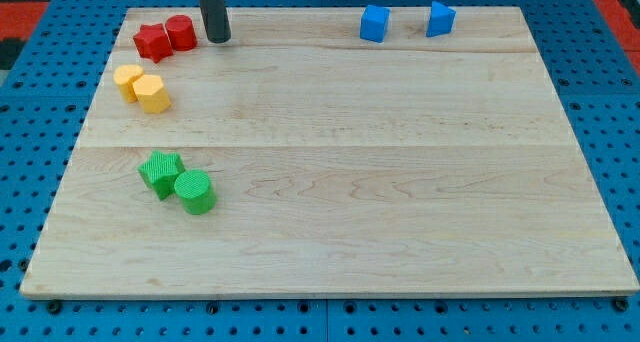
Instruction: Separate the green circle from the green star
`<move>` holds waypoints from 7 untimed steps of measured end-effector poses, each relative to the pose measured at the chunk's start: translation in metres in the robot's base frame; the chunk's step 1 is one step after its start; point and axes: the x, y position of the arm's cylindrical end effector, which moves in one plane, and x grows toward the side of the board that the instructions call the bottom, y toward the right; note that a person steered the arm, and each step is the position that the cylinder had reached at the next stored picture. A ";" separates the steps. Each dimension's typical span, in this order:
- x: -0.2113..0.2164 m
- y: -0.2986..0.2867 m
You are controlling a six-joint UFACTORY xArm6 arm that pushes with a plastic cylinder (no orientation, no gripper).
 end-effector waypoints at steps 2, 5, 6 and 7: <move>0.020 0.029; 0.304 0.103; 0.317 0.041; 0.282 -0.005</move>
